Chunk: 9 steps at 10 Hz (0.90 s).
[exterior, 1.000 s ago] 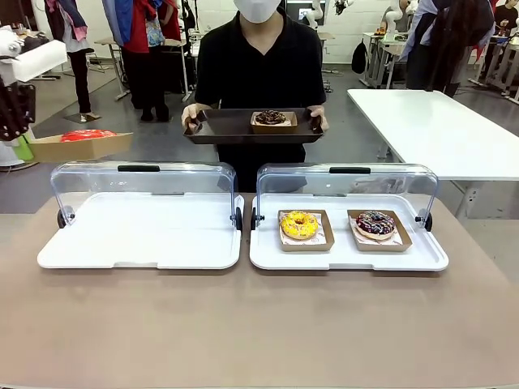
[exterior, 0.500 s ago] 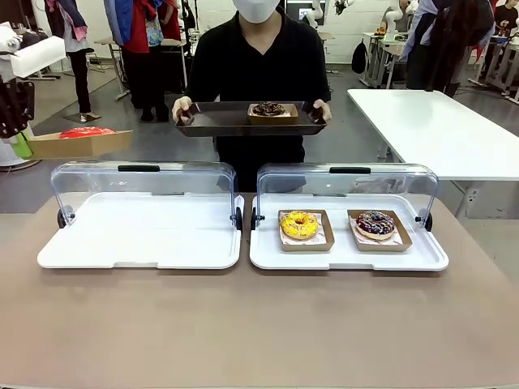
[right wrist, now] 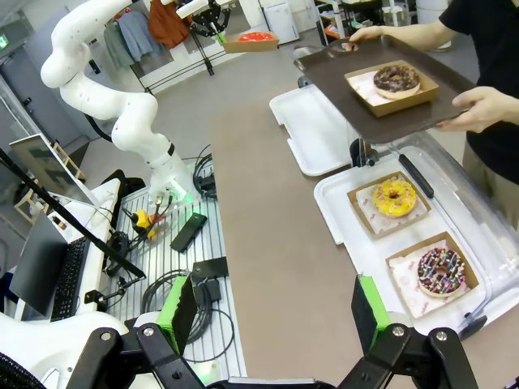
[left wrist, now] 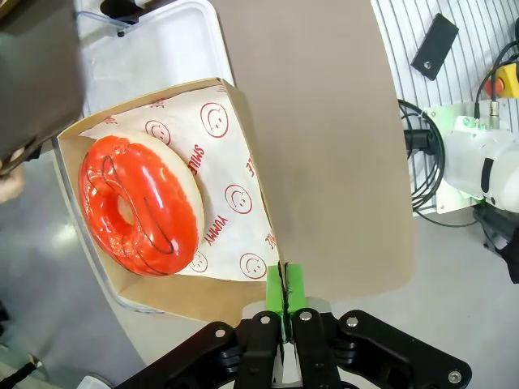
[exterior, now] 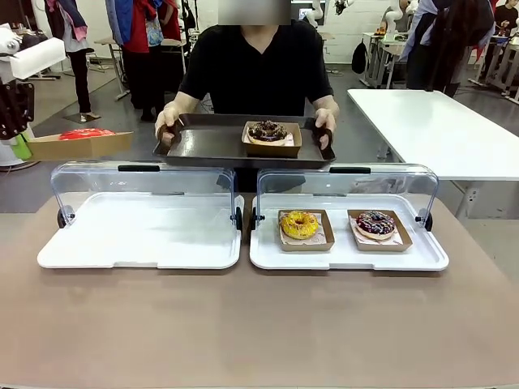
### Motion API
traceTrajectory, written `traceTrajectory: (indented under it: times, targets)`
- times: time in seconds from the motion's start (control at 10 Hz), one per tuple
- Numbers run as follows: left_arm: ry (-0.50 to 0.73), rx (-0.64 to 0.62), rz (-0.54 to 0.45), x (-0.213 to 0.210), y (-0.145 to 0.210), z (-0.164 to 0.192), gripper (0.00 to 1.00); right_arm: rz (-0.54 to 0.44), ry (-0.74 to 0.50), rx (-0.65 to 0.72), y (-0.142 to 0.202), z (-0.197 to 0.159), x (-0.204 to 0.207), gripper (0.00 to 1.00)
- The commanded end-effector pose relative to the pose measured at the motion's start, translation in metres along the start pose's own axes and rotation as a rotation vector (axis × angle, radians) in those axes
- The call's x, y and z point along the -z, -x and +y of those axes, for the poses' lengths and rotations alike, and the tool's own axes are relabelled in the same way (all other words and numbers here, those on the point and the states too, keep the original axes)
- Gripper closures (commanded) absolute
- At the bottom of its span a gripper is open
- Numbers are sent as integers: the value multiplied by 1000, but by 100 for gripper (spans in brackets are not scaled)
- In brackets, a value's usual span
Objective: Provide the desired donut to the person.
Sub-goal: Place the picked Paper togo box onto the Handle tray extended by the person.
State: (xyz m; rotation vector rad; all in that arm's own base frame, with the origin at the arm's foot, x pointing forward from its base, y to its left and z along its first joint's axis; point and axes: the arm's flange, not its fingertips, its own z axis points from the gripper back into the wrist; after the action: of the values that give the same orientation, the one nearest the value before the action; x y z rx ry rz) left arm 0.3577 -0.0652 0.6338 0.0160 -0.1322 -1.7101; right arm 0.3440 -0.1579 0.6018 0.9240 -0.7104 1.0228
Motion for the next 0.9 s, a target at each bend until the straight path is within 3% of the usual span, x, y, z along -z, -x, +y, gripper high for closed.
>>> traceTrajectory:
  times: [0.0,0.6,0.8]
  targets:
    - [-7,4,10,1,-1,-3,100,-10,-7,-6,0,0,0,0]
    - [0,0,0,0,0,0,99,-10,-7,-6,0,0,0,0]
    - [-66,15,24,-47,-50,20,99,-10,-7,-6,0,0,0,0]
